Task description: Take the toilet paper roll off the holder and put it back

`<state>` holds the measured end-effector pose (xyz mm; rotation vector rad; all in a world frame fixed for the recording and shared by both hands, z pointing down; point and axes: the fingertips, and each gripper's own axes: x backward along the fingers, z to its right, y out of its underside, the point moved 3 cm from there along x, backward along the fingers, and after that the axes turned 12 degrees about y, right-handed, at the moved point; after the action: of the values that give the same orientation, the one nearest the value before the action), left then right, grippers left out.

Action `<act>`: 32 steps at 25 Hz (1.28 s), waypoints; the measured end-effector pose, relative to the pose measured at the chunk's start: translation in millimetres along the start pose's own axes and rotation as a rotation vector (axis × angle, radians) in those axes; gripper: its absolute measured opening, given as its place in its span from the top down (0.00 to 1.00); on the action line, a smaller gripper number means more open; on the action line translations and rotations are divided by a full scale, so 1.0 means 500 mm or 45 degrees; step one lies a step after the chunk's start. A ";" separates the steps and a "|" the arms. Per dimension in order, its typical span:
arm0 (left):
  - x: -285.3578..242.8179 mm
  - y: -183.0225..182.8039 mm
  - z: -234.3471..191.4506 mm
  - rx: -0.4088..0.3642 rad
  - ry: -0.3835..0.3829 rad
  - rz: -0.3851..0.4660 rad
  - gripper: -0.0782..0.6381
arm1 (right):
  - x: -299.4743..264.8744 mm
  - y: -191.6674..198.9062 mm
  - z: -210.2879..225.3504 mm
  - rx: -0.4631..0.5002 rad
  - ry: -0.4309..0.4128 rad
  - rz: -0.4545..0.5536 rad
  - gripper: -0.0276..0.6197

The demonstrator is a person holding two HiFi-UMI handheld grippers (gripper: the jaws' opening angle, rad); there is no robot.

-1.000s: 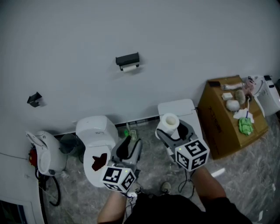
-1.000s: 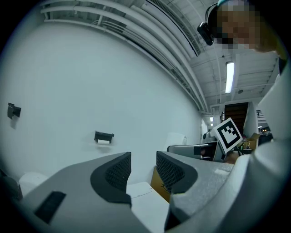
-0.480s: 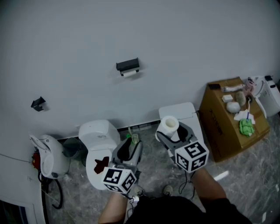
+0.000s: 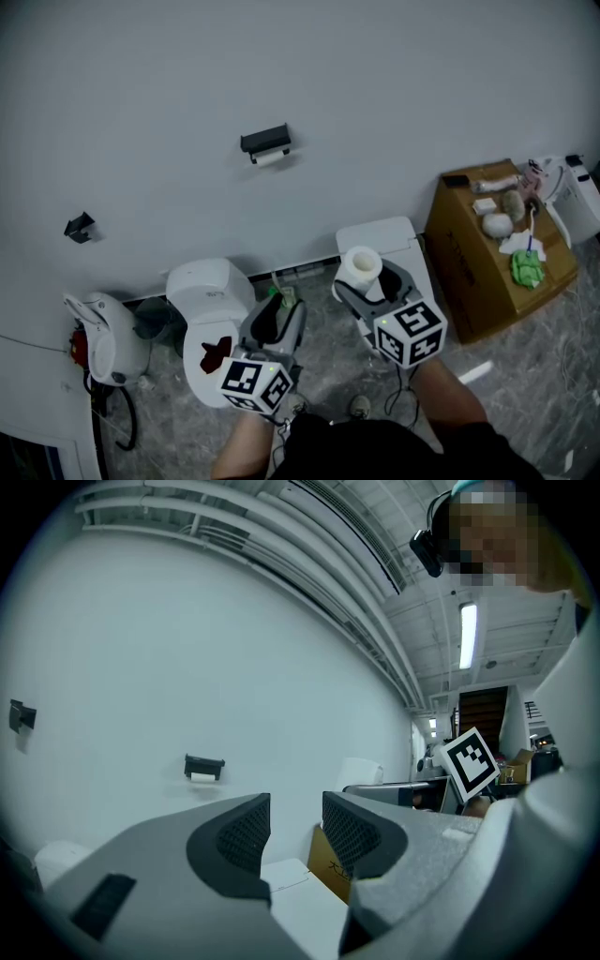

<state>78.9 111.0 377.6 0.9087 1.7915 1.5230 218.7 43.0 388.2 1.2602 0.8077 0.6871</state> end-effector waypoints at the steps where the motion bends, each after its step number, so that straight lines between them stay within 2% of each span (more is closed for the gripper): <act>1: -0.003 0.002 -0.002 0.001 0.002 0.000 0.66 | -0.002 0.002 0.001 0.001 0.000 -0.004 0.49; 8: -0.027 0.008 -0.043 0.021 0.023 0.002 0.66 | -0.040 0.004 0.007 0.022 0.017 -0.024 0.49; 15: -0.049 0.006 -0.133 0.055 0.061 0.029 0.66 | -0.120 -0.001 -0.011 0.046 0.051 -0.044 0.49; 22: -0.063 -0.015 -0.283 0.081 0.091 0.054 0.66 | -0.255 -0.019 -0.059 0.062 0.081 -0.073 0.49; 32: -0.034 -0.051 -0.526 0.106 0.084 0.097 0.66 | -0.477 -0.049 -0.190 0.106 0.062 -0.087 0.49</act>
<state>-126.8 -55.4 392.5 0.9879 1.8992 1.5519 8.0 -105.6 388.2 1.2891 0.9235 0.6366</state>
